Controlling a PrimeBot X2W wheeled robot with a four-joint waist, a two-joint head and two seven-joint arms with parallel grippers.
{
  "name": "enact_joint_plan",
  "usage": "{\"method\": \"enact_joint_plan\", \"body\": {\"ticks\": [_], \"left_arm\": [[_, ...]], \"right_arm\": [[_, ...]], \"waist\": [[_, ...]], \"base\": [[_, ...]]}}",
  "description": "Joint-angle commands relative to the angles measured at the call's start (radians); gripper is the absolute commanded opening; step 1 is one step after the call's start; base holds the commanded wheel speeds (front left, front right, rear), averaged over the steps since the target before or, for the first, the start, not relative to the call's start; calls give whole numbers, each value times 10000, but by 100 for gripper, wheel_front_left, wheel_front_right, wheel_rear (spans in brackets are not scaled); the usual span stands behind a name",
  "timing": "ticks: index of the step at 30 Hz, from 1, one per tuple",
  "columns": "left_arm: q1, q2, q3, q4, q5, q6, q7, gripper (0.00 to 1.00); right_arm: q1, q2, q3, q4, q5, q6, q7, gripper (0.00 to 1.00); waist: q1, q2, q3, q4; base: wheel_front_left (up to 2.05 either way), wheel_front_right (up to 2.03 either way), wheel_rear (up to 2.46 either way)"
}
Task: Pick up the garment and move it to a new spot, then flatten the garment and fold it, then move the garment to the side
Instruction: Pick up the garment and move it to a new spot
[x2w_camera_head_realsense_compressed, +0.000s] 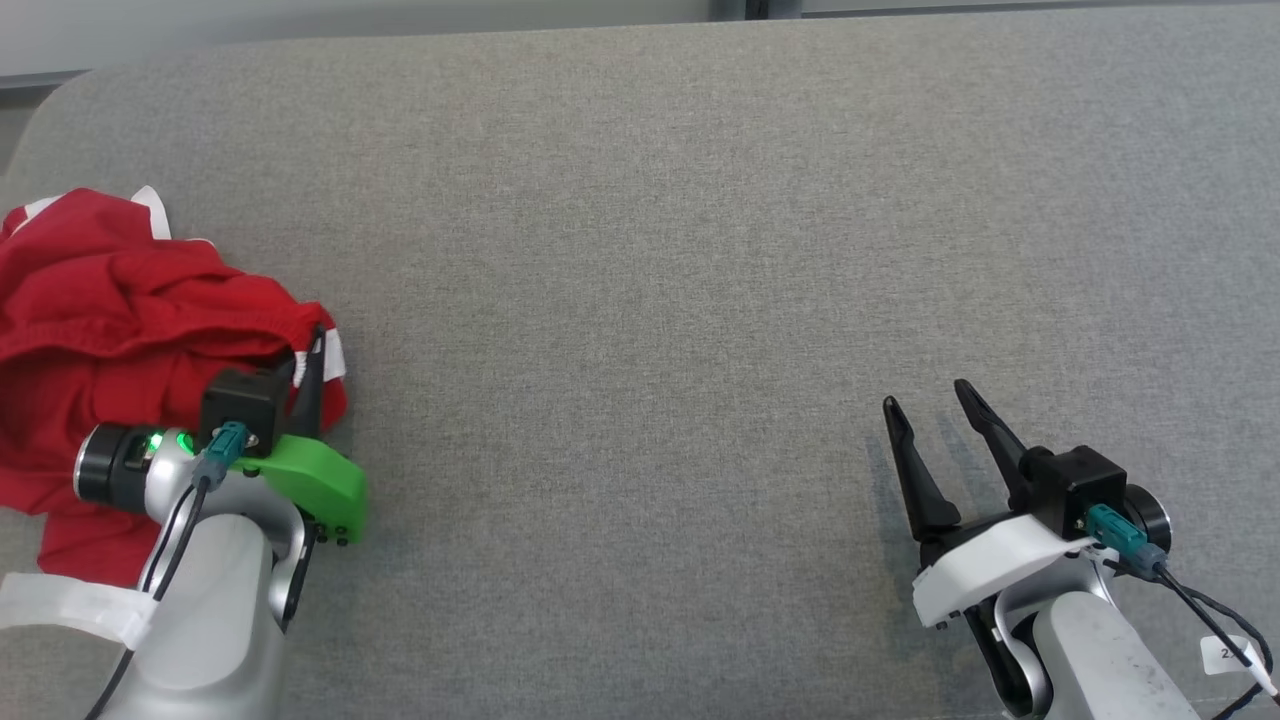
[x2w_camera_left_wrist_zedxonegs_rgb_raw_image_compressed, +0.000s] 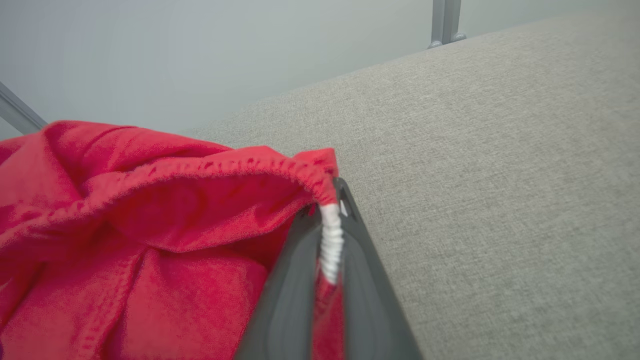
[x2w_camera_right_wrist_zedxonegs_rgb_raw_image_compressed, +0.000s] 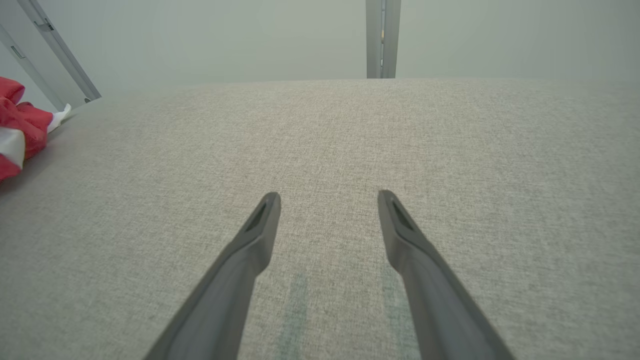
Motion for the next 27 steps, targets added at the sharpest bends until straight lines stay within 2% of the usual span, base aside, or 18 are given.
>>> {"method": "enact_joint_plan", "body": {"ticks": [1, 5, 8, 12, 13, 14, 15, 18, 21, 27], "left_arm": [[45, -45, -68, -240, 40, -66, -15, 0], [-381, -446, -562, -1252, 176, -227, -15, 0], [-888, -897, -1123, -1792, 162, -335, -13, 0], [-1438, -1325, -2091, -1938, 65, -412, -13, 0], [-1471, -1403, -2315, -1839, -66, -407, -13, 3], [-1514, -1467, -2513, -1696, -186, -413, -13, 39], [-1525, -1518, -2685, -1556, -367, -418, -13, 100], [-1431, -1609, -3180, -1265, -800, -421, -15, 100], [-1135, -1612, -3517, -883, -1050, -422, -13, 100], [-334, -1509, -3309, -357, -1359, -398, -13, 100]], "right_arm": [[-62, 21, 0, -15, 51, 1, -29, 100], [-137, 111, 72, -14, 96, 1, -29, 100], [-227, 205, 173, 6, 162, 1, -29, 100], [-421, 264, 273, -64, 272, 1, -29, 100], [-436, 282, 297, -73, 264, 1, -29, 100], [-444, 301, 310, -78, 277, 1, -29, 100], [-448, 311, 314, -73, 279, 1, -29, 100], [-417, 323, 324, -73, 293, 1, -29, 100], [-404, 256, 270, -81, 315, 1, -29, 100], [-432, 181, 429, -283, 334, 1, -29, 100]], "waist": [[-1, 0, -47, -72], [-1, 0, -75, -327], [-1, 0, -55, -783], [-1, 0, -31, -1492], [-1, 0, -42, -1676], [-1, 0, -58, -1835], [-1, 0, -86, -1971], [-1, 0, -150, -2196], [-1, 0, -230, -2109], [-1, 0, -431, -1082]], "base": [[0, 0, 0], [0, 0, 0], [0, 0, 0], [0, 0, 0], [0, 0, 0], [0, 0, 0], [0, 0, 0], [0, 0, 0], [0, 0, 0], [0, 0, 0]]}}
